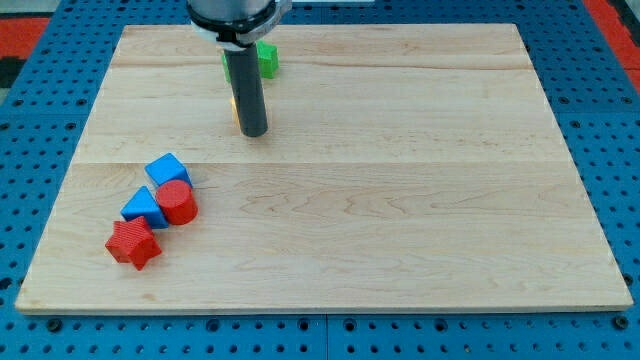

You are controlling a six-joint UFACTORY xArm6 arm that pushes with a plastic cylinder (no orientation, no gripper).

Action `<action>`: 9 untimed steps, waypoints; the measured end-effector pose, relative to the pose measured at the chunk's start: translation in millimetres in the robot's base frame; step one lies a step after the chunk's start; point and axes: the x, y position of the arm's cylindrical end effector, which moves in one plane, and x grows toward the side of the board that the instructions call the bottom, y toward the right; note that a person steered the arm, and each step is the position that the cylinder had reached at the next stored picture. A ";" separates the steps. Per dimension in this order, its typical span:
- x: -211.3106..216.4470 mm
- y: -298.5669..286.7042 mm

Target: Push the green star up a bit

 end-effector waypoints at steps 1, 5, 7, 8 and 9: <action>-26.1 -10.0; -62.3 -11.5; -103.2 24.7; -105.2 23.2; -105.6 11.3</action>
